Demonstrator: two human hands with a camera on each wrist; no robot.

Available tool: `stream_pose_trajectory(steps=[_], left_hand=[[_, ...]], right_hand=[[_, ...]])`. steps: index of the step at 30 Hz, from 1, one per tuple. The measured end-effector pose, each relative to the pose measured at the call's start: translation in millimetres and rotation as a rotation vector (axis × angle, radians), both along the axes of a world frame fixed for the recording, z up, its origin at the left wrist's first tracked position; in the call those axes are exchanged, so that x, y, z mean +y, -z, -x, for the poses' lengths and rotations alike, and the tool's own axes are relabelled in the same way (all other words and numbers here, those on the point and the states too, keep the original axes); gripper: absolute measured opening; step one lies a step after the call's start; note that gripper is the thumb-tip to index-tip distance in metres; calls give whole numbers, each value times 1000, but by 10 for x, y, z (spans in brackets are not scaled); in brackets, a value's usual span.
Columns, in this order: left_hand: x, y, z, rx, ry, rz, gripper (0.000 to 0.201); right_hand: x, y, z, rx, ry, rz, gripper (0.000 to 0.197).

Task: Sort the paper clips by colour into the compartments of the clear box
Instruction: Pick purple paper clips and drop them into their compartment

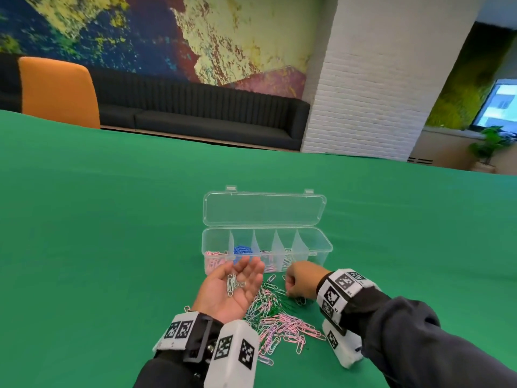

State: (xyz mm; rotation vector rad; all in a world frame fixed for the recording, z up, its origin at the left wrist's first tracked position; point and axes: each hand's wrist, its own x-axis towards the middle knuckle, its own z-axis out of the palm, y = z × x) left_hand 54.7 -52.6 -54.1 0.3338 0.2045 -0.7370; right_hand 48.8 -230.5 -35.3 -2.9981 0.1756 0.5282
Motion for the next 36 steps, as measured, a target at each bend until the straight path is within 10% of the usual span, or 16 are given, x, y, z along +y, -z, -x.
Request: stream_pose_trajectory(steps=[13, 20, 28, 36], left_hand=[[-26, 49, 1, -74, 57, -185, 38], [-65, 39, 0, -49, 72, -242, 36], [-49, 43, -1, -11, 59, -118, 37], [-45, 53, -5, -30, 48, -100, 36]], right_hand=[[140, -92, 56, 21, 96, 29, 10], [115, -554, 103, -118, 134, -419, 14], [100, -160, 102, 74, 116, 160, 28], [72, -49, 106, 45, 187, 178, 21]])
